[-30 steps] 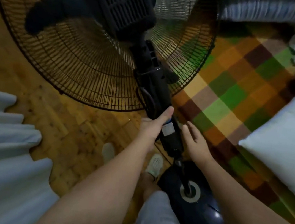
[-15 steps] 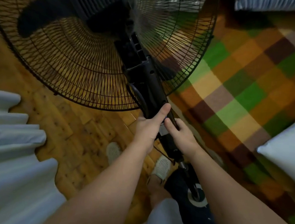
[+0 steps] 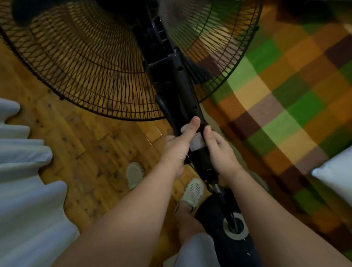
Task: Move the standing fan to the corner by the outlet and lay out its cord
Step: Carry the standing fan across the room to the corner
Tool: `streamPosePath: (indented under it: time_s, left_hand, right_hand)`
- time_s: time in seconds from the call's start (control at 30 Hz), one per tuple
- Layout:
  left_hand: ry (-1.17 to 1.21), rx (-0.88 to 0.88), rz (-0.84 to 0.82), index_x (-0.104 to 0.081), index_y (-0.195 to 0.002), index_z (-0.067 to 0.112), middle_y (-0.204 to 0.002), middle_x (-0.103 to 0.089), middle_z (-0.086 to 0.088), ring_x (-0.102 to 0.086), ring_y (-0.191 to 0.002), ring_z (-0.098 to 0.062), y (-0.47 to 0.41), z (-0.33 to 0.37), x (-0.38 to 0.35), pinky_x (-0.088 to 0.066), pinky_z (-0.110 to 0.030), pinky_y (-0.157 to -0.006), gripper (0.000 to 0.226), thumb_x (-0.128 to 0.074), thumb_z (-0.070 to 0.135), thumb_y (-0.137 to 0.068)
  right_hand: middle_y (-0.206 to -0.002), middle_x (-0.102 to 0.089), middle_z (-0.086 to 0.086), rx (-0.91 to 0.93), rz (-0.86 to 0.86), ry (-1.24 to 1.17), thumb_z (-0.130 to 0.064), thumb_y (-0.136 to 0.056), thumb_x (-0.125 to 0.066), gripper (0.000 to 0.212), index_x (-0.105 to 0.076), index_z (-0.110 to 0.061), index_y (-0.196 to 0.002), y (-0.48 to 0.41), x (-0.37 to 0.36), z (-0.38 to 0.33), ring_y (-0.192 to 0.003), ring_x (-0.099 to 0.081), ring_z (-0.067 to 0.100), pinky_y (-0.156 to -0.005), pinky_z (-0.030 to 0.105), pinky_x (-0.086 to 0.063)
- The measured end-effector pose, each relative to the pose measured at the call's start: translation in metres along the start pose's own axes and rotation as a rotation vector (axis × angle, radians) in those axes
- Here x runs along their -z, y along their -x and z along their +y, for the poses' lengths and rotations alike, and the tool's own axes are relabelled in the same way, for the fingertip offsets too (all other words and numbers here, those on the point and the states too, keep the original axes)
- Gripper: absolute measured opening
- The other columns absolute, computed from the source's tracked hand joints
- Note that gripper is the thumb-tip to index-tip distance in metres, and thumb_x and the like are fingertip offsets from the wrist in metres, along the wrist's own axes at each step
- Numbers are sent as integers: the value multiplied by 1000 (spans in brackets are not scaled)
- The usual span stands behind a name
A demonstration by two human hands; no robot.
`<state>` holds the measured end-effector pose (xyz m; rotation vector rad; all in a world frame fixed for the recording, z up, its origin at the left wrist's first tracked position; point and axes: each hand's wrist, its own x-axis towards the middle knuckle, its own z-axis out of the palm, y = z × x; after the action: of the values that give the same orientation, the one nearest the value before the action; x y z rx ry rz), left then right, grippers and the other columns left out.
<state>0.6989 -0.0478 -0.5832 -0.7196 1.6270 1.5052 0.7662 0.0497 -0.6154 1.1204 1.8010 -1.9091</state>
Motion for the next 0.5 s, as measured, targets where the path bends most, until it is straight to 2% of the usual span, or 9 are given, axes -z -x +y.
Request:
streamPosePath:
  time_s: [0.07,0.1,0.17,0.2,0.27,0.33,0.43,0.5]
  left_hand:
    - [9,7,-10,-60,-124,13,-110,-73,-6,-73,-94,-23,-1,0,0,-60,-45,-83,132,-81,83,-14]
    - [11,5,-11,-60,-124,14,-109,-73,-5,-73,-94,-22,-1,-1,-1,-60,-45,-84,132,-80,83,-13]
    - [18,-16,-5,-60,-123,14,-109,-73,-3,-72,-96,-20,-2,-4,-1,-59,-45,-87,132,-80,83,-12]
    - [22,-21,1,-59,-125,14,-110,-73,-3,-72,-97,-20,-2,-6,0,-57,-46,-90,133,-80,83,-12]
    - [32,-24,8,-57,-127,13,-112,-72,-4,-71,-100,-21,-3,-10,2,-56,-48,-93,137,-80,83,-12]
    - [35,-11,6,-53,-129,12,-114,-70,-5,-70,-102,-23,-5,-11,4,-55,-50,-95,139,-80,83,-12]
    - [53,-21,18,-54,-126,15,-114,-71,-5,-70,-101,-23,-10,-15,9,-57,-49,-91,135,-82,82,-12]
    - [53,-27,31,-56,-120,17,-109,-73,-3,-73,-96,-21,-12,-17,13,-59,-47,-85,127,-82,82,-13]
  right_hand:
    - [-101,-70,-30,-23,32,-46,-90,-74,-39,59,-71,-47,-99,-3,8,12,-97,-62,-15,-84,19,-44]
    - [-109,-69,-27,-64,45,-75,-93,-72,-36,66,-70,-48,-106,-5,12,19,-105,-61,-11,-92,26,-46]
    - [-132,-64,-11,-190,41,-72,-99,-66,-31,93,-63,-38,-128,-8,17,40,-125,-57,9,-109,44,-41]
    - [-139,-59,-7,-262,19,-43,-101,-63,-29,102,-58,-36,-135,-9,18,51,-131,-52,16,-113,48,-36]
    - [-149,-49,-3,-419,-26,-10,-105,-56,-28,115,-49,-35,-144,-8,19,70,-139,-43,23,-116,53,-30]
    - [-149,-50,0,-523,-48,-29,-108,-48,-31,123,-49,-32,-144,-8,18,85,-138,-44,26,-116,56,-27]
    - [-143,-57,2,-503,-105,-87,-107,-50,-32,114,-57,-34,-135,-9,15,92,-133,-49,24,-117,55,-27]
    - [-145,-55,2,-483,-122,-92,-106,-52,-31,118,-54,-32,-140,-10,12,92,-134,-48,24,-117,54,-26]
